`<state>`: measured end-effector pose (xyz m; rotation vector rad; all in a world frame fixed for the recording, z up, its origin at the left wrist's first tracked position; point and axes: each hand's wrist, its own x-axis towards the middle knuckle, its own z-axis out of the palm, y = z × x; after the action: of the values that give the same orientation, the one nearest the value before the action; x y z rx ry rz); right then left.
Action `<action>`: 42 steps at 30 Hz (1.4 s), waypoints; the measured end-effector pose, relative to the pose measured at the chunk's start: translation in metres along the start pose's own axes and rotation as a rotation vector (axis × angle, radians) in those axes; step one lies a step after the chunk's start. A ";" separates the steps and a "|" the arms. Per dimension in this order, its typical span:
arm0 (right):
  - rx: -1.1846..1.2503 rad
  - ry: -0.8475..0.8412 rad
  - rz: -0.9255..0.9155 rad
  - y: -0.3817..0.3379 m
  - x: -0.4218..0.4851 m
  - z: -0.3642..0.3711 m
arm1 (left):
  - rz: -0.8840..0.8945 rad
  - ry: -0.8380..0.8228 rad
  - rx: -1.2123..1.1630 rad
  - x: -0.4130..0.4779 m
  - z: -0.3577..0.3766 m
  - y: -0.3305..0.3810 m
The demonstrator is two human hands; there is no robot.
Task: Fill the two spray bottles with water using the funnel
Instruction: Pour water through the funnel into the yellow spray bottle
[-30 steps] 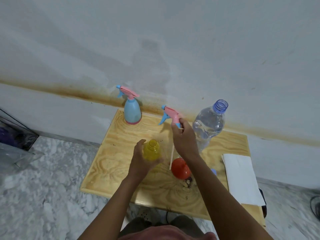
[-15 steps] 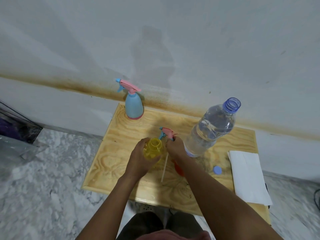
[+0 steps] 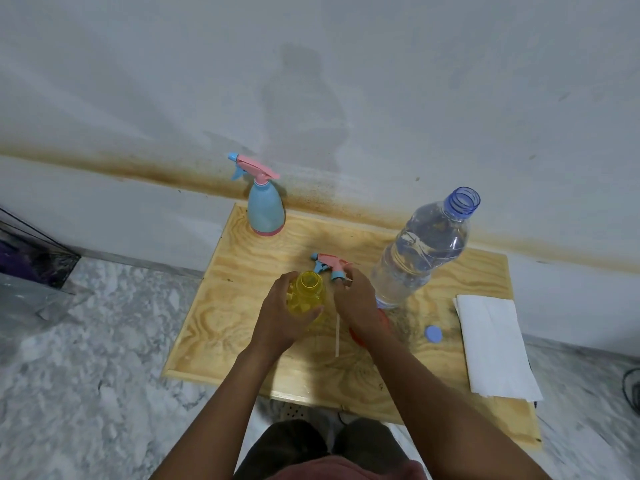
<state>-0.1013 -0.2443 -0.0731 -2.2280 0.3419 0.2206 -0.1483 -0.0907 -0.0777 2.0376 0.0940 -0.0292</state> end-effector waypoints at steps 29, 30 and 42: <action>0.452 0.233 -0.455 -0.001 -0.010 -0.146 | -0.147 0.052 -0.017 0.001 0.012 0.028; 0.456 0.250 -0.462 -0.002 -0.010 -0.144 | -0.144 0.050 -0.019 0.001 0.012 0.028; 0.394 0.380 -0.542 -0.008 -0.005 -0.142 | -0.151 0.050 -0.044 0.001 0.013 0.022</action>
<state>-0.0978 -0.3495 0.0227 -1.8746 -0.0314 -0.5220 -0.1455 -0.1123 -0.0636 1.9841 0.2771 -0.0702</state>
